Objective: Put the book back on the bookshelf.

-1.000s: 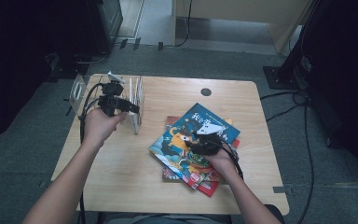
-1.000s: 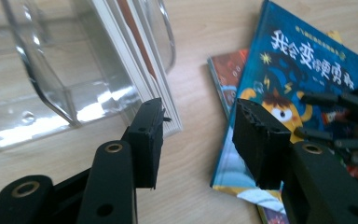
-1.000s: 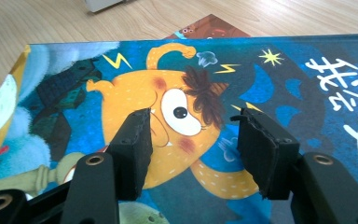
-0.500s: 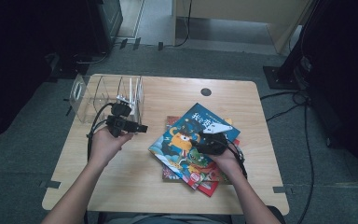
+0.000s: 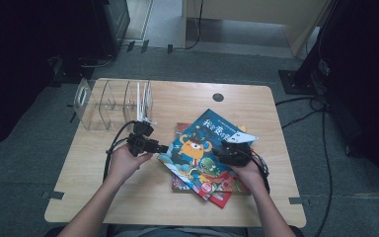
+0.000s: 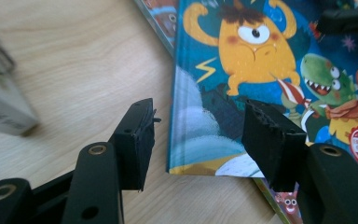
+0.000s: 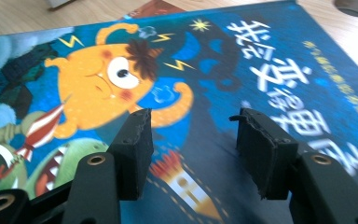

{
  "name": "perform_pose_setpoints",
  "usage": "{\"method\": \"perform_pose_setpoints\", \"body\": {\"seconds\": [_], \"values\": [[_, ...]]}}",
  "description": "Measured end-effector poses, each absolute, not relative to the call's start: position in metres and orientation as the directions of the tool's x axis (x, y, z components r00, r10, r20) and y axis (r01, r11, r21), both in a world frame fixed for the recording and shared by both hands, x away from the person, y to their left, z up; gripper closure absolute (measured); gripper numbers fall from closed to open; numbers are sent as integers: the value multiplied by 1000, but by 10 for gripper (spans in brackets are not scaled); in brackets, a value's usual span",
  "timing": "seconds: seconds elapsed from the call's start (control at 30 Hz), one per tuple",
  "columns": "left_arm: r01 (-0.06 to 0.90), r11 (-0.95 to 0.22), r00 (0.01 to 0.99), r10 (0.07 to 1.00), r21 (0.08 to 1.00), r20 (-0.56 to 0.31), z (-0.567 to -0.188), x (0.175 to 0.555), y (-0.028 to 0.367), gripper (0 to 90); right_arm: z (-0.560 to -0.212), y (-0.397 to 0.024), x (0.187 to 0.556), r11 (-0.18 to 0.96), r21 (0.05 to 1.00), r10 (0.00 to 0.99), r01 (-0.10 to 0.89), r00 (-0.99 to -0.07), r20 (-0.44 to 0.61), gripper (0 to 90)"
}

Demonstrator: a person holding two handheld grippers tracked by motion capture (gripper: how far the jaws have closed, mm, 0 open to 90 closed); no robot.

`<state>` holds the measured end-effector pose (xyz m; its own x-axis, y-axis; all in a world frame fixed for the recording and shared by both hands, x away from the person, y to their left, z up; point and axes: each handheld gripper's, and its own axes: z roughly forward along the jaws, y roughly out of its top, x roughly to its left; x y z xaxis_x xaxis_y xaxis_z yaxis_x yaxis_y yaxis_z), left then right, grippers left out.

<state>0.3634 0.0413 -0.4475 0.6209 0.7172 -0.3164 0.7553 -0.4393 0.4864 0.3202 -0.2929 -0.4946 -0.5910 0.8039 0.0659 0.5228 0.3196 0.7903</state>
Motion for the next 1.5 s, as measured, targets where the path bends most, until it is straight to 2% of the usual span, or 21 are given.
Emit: {"method": "perform_pose_setpoints", "body": {"seconds": [0.57,0.8,0.9,1.03,1.33,1.5], "values": [[730,-483,665,666,483,-338,-474,372,26,433,-498,-343,299,220,782,876,583,-471,105,489],[729,-490,668,663,478,-339,-480,373,23,433,-498,-360,289,197,772,892,605,-436,115,573],[727,-493,669,667,479,-328,-480,373,23,449,-498,-366,287,178,768,891,615,-432,139,666],[732,-475,660,673,489,-334,-482,372,26,492,-500,-366,286,214,742,883,635,-451,131,769],[742,-465,650,675,482,-350,-482,367,28,514,-500,-366,289,206,733,874,649,-459,160,835],[751,-459,643,675,475,-363,-482,365,31,534,-501,-365,292,195,732,879,653,-447,165,843]]}}
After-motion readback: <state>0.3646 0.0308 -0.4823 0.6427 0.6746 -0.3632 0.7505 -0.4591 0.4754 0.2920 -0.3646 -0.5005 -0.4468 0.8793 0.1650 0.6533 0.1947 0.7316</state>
